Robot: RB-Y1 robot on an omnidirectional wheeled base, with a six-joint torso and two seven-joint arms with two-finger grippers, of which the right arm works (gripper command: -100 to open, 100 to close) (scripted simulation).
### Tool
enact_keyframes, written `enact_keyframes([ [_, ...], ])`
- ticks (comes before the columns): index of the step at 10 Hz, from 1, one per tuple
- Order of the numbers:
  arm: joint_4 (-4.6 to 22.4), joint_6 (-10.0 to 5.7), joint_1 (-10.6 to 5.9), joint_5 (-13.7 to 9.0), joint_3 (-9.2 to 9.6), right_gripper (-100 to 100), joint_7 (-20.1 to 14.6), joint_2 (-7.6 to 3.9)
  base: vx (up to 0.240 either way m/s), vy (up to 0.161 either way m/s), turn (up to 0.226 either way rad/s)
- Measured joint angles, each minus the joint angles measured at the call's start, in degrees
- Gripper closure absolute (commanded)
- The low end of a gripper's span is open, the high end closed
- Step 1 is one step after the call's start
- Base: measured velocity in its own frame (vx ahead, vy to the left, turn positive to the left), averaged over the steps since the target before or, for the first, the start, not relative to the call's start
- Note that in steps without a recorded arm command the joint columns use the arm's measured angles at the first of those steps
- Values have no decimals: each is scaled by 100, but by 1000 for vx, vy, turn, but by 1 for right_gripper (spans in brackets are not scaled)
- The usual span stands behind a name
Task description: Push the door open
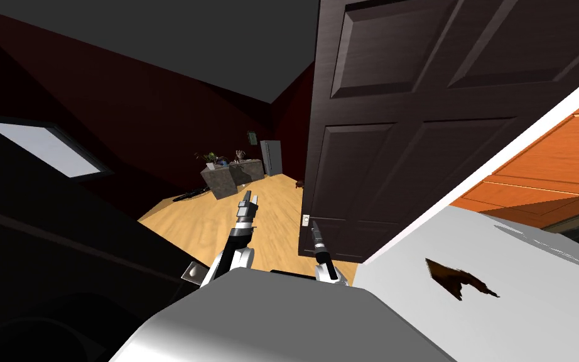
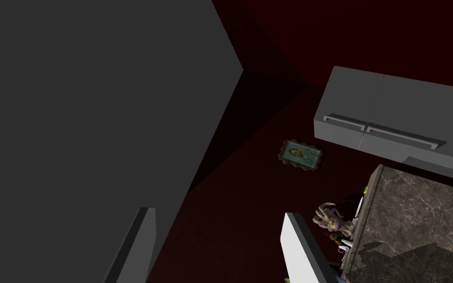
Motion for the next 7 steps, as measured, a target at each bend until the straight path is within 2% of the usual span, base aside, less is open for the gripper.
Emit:
enact_keyframes([
  [2,17,-14,-6,-7,-23,-100,1,71,210,94,24],
  [3,21,-15,-14,-11,-35,-100,-2,117,68,44,-27],
  [4,20,-27,-9,-12,-38,100,-2,118,-15,-6,18],
  [7,20,-10,-21,-8,-28,100,-1,124,-16,-12,10],
])
